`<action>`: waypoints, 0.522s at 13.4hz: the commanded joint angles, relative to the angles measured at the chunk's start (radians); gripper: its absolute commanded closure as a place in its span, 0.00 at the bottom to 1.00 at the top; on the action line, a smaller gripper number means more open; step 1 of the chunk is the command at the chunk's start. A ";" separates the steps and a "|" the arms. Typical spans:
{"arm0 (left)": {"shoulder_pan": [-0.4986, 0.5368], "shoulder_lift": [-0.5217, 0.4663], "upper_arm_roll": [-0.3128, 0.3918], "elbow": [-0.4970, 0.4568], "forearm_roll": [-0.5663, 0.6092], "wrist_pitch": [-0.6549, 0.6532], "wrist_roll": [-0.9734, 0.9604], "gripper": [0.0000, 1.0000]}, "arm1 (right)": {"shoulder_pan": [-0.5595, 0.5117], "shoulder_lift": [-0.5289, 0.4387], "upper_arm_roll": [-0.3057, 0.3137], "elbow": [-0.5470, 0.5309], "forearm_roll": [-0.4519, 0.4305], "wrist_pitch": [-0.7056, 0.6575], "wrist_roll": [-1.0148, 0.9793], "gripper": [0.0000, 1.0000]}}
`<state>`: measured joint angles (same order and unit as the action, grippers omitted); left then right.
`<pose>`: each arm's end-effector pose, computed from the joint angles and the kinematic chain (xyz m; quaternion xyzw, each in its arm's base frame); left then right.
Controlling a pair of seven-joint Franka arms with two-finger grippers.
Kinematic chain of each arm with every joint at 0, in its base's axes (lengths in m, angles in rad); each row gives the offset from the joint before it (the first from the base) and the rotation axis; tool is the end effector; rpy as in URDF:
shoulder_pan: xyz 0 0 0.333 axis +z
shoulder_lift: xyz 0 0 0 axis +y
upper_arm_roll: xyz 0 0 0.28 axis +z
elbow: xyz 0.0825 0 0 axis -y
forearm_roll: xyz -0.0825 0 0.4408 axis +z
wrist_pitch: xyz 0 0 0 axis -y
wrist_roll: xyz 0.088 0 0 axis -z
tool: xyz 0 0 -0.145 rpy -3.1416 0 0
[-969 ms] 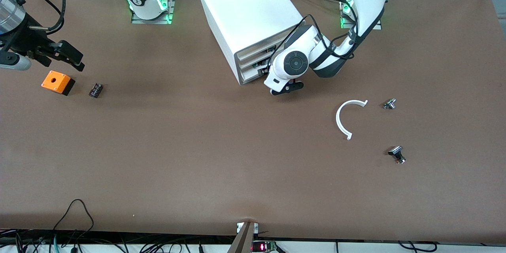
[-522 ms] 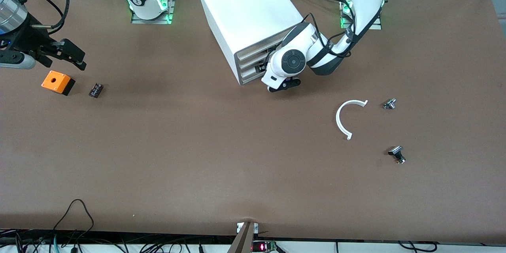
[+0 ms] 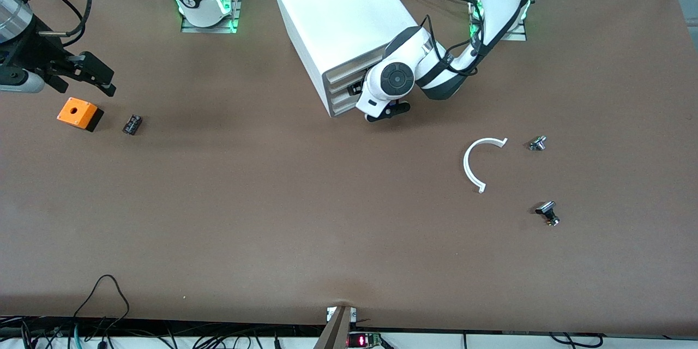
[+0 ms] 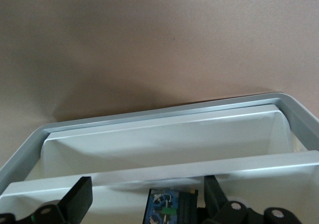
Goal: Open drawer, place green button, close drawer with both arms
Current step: 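Push the drawer fully shut with the left gripper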
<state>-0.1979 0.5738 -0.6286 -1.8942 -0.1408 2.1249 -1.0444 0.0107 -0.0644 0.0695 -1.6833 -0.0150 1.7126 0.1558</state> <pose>0.4006 -0.4765 0.1351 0.9536 0.1670 -0.2486 0.0321 0.6079 0.0477 0.5427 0.9982 -0.0370 0.0476 0.0041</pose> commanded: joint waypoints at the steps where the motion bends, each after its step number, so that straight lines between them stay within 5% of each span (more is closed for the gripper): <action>1: 0.008 -0.014 -0.002 0.000 -0.022 -0.005 0.012 0.02 | -0.012 0.008 0.003 0.022 0.007 -0.013 -0.018 0.00; 7: 0.175 -0.032 0.007 0.170 0.060 -0.182 0.147 0.02 | -0.012 0.008 0.003 0.022 0.007 -0.013 -0.018 0.00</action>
<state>-0.0792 0.5601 -0.6219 -1.7873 -0.1288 2.0361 -0.9656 0.0104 -0.0639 0.0663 -1.6830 -0.0150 1.7126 0.1547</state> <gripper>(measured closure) 0.013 0.000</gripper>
